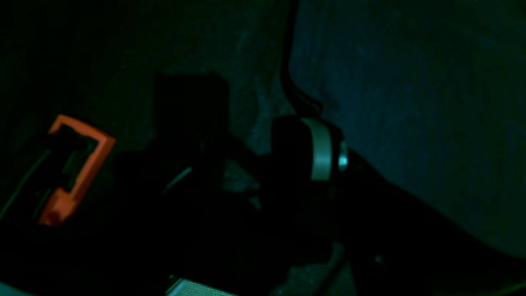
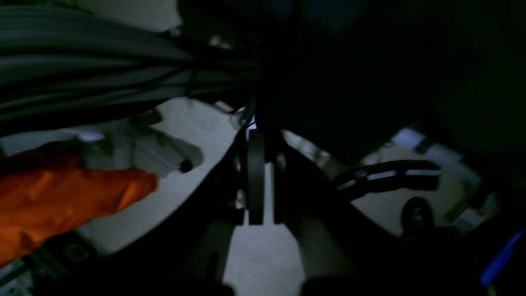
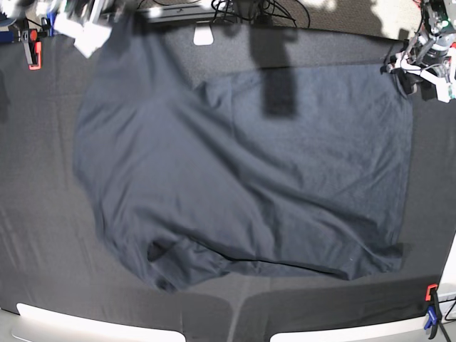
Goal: Layout the t-shirt on the table in an organized manner, then fold the t-shirt properly
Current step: 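Grasp the collar edge with both grippers and pull it taut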
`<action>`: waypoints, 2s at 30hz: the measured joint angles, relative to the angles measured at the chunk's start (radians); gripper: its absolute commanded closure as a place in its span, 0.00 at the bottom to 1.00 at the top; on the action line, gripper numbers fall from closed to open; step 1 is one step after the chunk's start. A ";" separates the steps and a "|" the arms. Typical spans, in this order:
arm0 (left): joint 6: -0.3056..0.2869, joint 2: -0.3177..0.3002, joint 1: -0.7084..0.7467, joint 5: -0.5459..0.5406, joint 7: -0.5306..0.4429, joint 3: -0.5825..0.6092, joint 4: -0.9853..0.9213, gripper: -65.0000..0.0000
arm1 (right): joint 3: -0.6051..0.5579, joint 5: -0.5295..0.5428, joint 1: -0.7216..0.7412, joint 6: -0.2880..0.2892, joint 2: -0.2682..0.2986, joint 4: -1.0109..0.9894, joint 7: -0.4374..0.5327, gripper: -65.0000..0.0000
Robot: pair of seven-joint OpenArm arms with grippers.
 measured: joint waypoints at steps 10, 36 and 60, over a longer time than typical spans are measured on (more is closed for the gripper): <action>-0.041 -0.002 -0.001 0.000 -0.001 0.000 0.000 0.60 | 0.000 -0.070 -0.017 0.000 -0.027 0.007 0.000 1.00; -0.079 -0.066 0.004 0.029 0.032 0.000 0.000 0.59 | 0.000 0.040 -0.019 0.004 0.076 0.083 0.043 0.65; -0.115 -0.072 -0.013 -0.136 0.041 -0.137 0.000 0.60 | 0.001 0.045 0.056 0.004 0.086 0.083 0.042 0.65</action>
